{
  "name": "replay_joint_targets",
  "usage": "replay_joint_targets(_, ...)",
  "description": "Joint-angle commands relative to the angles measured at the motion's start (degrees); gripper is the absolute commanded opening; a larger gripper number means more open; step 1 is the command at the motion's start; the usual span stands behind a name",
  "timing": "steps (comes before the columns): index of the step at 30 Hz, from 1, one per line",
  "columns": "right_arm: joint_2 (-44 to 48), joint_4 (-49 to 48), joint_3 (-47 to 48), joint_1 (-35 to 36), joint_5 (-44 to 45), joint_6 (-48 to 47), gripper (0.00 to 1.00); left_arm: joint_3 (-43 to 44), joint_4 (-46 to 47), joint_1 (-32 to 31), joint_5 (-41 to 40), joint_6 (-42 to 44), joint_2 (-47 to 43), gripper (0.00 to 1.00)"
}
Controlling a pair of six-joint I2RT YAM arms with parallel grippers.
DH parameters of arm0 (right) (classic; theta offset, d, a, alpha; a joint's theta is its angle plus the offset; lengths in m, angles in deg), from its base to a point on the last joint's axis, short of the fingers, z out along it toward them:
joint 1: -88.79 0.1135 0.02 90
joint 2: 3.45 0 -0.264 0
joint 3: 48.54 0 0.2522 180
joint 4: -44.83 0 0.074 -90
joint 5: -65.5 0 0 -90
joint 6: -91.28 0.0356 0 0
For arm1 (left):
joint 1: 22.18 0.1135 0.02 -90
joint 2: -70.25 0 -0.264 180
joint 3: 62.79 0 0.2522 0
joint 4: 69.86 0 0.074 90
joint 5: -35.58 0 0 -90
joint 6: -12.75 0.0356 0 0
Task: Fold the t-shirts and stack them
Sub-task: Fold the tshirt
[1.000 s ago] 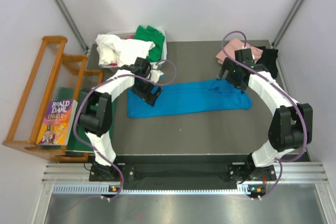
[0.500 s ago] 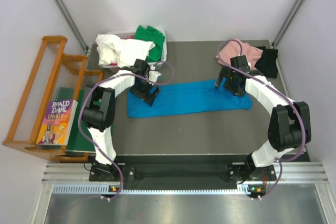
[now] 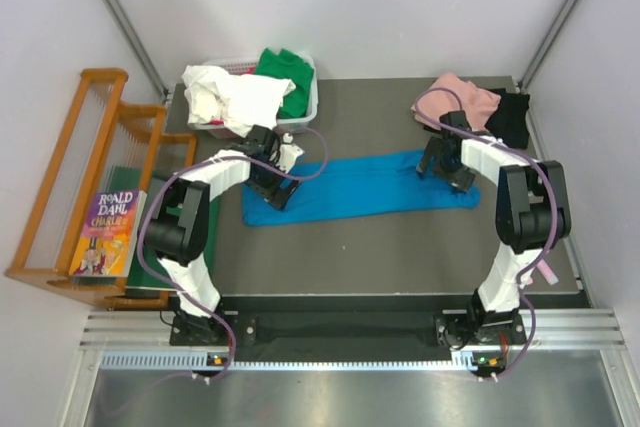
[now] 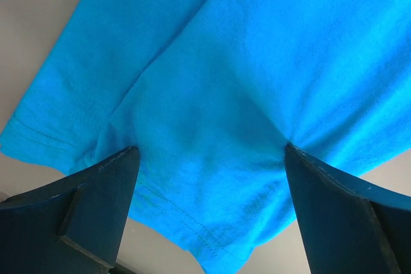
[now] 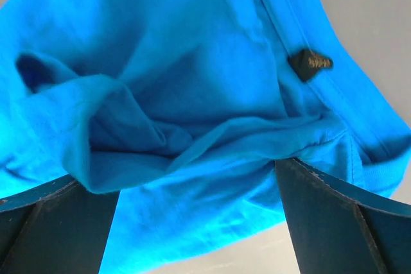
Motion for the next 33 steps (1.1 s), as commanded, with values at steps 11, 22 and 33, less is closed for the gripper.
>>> replay_joint_targets(11,-8.1,-0.5,10.3,-0.3,-2.0,-2.8,0.99,-12.1,0.5,-0.8,-5.7,6.1,-0.3,0.99)
replay_joint_targets(22,-8.1,-0.7,12.4,-0.2,-3.3,-2.5,0.99,-15.7,-3.7,-13.6,-10.8,5.6,0.7,0.99)
replay_joint_targets(33,-7.6,-0.2,13.7,-0.1,-3.6,-2.8,1.00,-15.7,-11.8,-22.5,-11.2,5.4,3.0,0.99)
